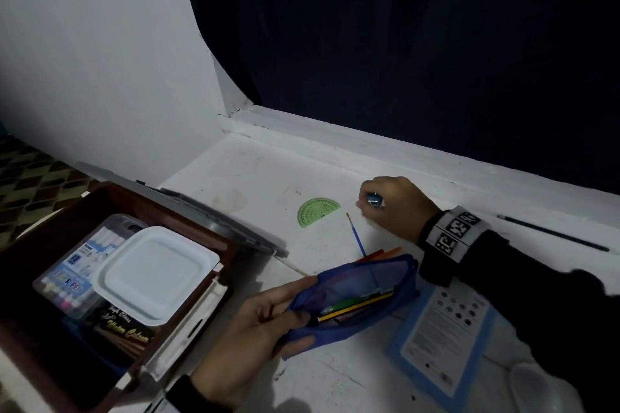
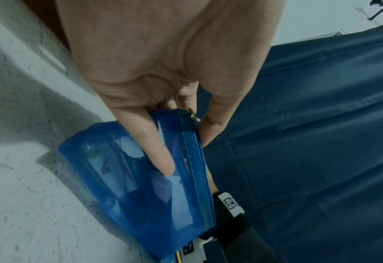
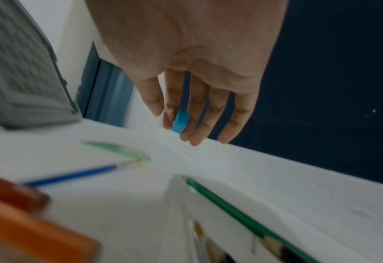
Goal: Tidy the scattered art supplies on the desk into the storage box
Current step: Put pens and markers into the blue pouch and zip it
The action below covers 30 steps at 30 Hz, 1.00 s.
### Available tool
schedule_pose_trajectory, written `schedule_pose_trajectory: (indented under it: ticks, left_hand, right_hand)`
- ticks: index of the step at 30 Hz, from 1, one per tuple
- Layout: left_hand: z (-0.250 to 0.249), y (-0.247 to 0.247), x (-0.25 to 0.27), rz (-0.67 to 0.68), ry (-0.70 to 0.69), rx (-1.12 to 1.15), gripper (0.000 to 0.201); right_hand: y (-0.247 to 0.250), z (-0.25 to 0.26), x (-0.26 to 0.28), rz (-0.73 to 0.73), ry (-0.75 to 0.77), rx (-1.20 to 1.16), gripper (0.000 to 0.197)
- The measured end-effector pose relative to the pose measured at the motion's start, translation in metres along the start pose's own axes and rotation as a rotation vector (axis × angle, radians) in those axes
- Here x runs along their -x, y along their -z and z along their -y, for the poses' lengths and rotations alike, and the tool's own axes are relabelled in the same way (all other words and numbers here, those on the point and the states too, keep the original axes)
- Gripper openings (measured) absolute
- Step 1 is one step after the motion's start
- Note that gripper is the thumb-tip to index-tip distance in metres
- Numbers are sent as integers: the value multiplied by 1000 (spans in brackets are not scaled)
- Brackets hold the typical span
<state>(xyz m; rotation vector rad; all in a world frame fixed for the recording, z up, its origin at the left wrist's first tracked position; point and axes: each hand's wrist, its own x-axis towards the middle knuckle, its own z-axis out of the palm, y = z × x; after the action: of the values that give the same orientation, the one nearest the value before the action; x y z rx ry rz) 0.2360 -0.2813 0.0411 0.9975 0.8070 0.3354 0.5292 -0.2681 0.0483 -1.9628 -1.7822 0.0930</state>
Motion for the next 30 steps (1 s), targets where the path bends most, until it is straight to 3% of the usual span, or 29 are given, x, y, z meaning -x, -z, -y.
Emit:
schedule_pose_trajectory:
  ticks: [3, 8, 13, 17, 21, 25, 28, 30]
  left_hand:
    - [1, 1, 1, 5, -8, 9, 43]
    - [5, 6, 1, -37, -38, -16, 44]
    - [5, 9, 0, -33, -18, -26, 43]
    - [7, 13, 1, -33, -8, 6, 42]
    - [8, 21, 2, -41, -19, 22, 43]
    - [9, 24, 4, -52, -22, 68, 40]
    - [12, 24, 4, -62, -22, 70, 38]
    - [14, 25, 4, -68, -29, 48, 40]
  right_hand:
    - [16, 34, 40, 92, 134, -202, 10]
    - [10, 55, 80, 315, 264, -246, 17]
    - [15, 55, 44, 146, 168, -298, 19]
    - [-8, 36, -9, 171, 149, -122, 6]
    - [-41, 13, -47, 328, 132, 234, 34]
    - [-68, 1, -64, 490, 132, 442, 58]
    - [-83, -10, -67, 655, 99, 476, 62]
    - [-84, -13, -66, 660, 106, 439, 59]
